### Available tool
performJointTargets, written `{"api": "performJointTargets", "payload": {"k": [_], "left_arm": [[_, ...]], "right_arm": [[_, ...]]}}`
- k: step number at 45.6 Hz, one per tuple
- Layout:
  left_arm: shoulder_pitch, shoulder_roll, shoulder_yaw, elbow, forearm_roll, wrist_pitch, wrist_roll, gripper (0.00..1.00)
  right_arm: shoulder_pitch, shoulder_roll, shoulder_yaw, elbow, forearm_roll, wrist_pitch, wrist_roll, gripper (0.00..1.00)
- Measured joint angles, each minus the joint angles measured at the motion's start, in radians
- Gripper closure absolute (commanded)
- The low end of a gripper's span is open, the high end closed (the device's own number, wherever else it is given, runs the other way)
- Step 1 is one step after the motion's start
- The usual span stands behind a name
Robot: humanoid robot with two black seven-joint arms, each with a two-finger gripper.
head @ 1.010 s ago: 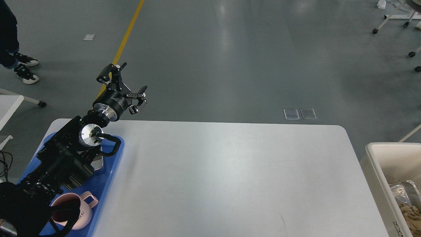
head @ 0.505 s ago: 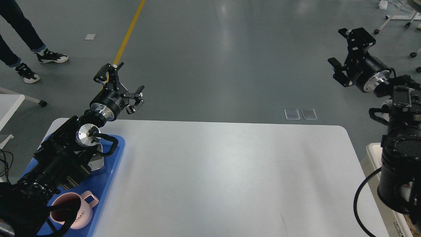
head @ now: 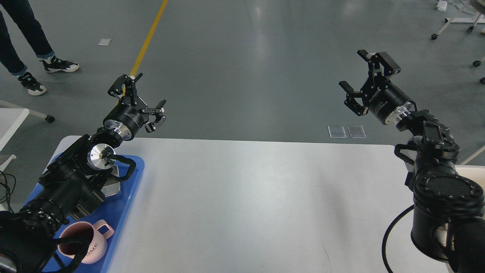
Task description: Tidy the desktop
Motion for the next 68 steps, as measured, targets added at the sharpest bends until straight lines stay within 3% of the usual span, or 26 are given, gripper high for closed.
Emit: {"api": "performJointTargets", "payload": {"k": [18, 38, 68], "left_arm": [[0.001, -0.004, 0.0, 0.002, 0.002, 0.0, 0.0, 0.02], [-0.013, -0.06, 0.0, 0.0, 0.002, 0.009, 0.0, 0.02], [0.001, -0.061, 0.0, -0.001, 0.0, -0.005, -0.009, 0.02]], "right_arm": [[0.01, -0.118, -0.007, 0.0, -0.002, 0.005, -0.007, 0.0], [-0.014, -0.114, -0.045, -0.005, -0.075, 0.005, -0.013, 0.0], [0.044, -0.137, -0.04, -0.002, 0.01, 0.005, -0.005, 0.0]]}}
